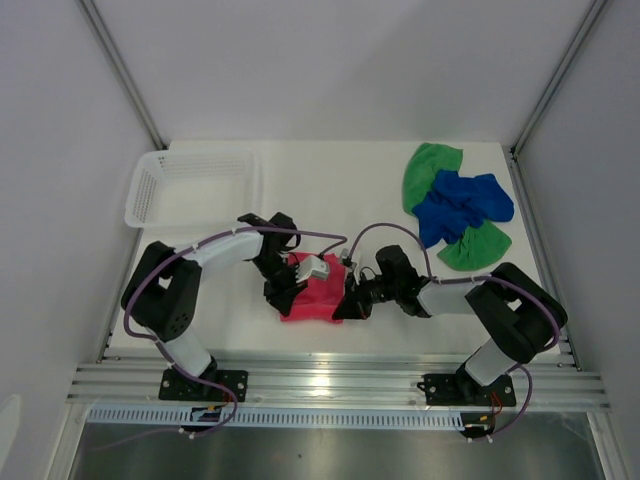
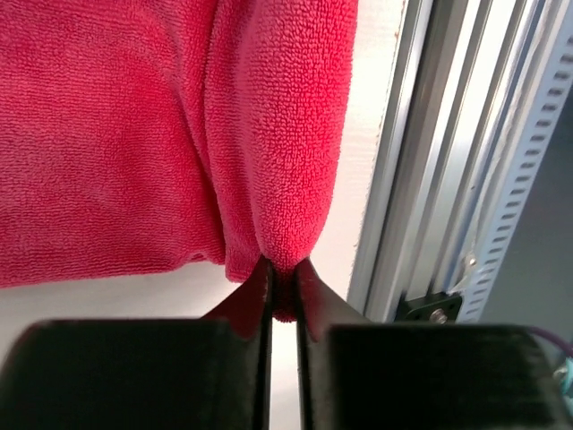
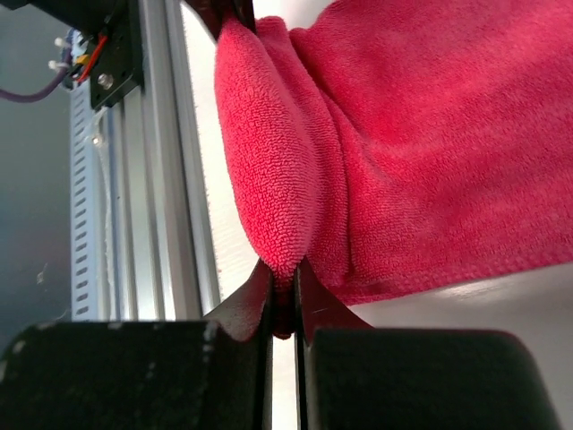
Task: Roll the towels
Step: Roll the towel
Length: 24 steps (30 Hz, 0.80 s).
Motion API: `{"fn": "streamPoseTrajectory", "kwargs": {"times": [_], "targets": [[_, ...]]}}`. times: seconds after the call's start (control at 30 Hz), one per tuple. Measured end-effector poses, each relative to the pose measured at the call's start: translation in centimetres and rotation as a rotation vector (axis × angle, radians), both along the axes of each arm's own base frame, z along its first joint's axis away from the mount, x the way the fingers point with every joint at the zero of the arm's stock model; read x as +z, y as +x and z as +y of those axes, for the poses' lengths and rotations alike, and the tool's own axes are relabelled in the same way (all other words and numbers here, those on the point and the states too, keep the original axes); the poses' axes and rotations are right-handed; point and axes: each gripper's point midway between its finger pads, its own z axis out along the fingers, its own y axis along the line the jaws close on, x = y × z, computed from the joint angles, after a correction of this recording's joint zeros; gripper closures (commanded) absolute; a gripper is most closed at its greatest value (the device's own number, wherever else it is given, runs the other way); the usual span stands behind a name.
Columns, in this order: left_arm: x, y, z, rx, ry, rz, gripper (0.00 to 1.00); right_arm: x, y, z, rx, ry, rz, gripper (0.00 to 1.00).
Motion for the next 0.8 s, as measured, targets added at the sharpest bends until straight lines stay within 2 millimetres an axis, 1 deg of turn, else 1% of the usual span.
{"fn": "streamPoseTrajectory", "kwargs": {"times": [0.07,0.2,0.27,0.3,0.37,0.4,0.47,0.6,0.8], "targets": [[-0.1,-0.1,0.1,0.002,0.002,0.005,0.99,0.3,-0.3,0.1,0.02,0.003,0.016,1.0],[0.2,-0.9,0.2,0.001,0.003,0.039,0.99,0.8,-1.5,0.1,0.08,0.015,0.07,1.0],[0.5,-1.4,0.2,0.01,0.0,0.068,0.99,0.9,-2.2,-0.1,0.106,0.016,0.104,1.0],[0.5,-1.5,0.1,0.018,-0.001,0.078,0.96,1.0,-2.5,-0.2,0.117,0.012,0.126,1.0],[0.6,-1.6,-0.1,0.035,-0.001,0.089,0.94,1.0,-2.8,-0.5,0.123,0.005,0.153,1.0],[0.6,-1.4,-0.2,0.05,0.004,0.094,0.89,0.9,-2.6,-0.7,0.116,0.002,0.162,1.0],[0.4,-0.8,-0.6,0.084,0.019,0.097,0.87,0.8,-1.8,-0.9,0.088,-0.007,0.187,1.0],[-1.1,1.3,-1.0,0.155,0.072,0.058,0.74,-0.1,0.0,-1.2,0.027,-0.043,0.227,1.0],[-2.1,3.6,-0.8,0.244,0.129,-0.023,0.65,-1.0,1.0,-1.5,-0.028,-0.081,0.261,1.0]]}}
